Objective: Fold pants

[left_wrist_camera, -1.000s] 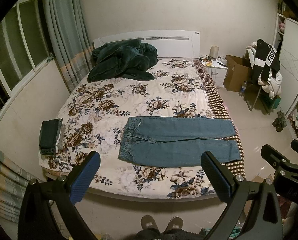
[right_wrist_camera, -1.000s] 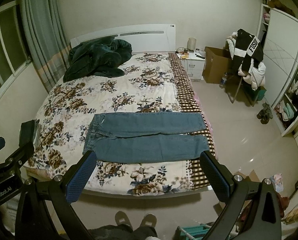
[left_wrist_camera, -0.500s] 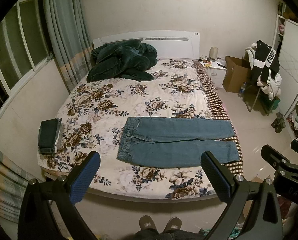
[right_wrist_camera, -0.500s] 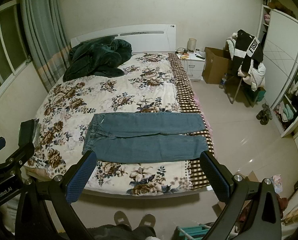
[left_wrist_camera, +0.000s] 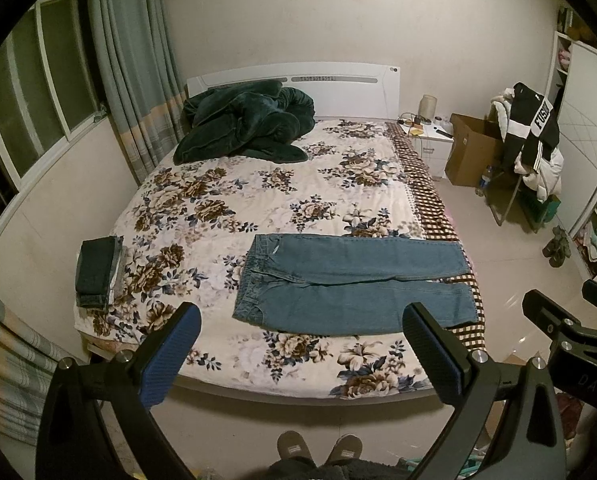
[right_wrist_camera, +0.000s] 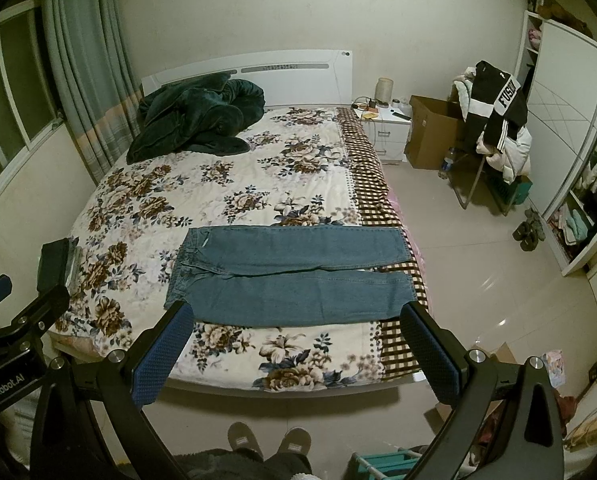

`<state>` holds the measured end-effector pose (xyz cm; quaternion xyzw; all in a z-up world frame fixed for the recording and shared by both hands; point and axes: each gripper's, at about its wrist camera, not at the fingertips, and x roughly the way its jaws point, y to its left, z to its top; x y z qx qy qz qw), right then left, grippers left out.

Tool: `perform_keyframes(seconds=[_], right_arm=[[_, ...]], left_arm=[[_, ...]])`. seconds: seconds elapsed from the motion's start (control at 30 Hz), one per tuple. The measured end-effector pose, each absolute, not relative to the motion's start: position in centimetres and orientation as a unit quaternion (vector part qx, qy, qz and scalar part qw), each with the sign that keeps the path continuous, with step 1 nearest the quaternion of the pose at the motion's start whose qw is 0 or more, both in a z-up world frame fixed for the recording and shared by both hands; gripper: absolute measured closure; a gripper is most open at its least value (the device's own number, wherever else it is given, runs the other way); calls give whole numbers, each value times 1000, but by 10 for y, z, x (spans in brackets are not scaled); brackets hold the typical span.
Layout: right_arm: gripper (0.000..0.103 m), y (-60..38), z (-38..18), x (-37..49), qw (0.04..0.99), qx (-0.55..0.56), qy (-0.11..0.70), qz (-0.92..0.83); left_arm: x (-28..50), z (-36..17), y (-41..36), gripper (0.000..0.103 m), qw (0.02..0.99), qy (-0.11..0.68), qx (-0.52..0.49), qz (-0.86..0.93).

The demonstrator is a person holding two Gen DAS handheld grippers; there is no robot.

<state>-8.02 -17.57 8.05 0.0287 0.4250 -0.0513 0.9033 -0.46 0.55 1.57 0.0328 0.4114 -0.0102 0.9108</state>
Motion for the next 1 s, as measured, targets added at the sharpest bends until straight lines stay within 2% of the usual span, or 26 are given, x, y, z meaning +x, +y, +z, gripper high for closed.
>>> perform_keyframes(seconds=[0.67,1.0], right_arm=[[0,-189,77,-75,898,30,438,-37],[0,-233,45,-31,892,32,448,-42]], left_arm=[[-4,32,-4,0,910,414,21,1],[39,5,-29,0,913,405,25,38]])
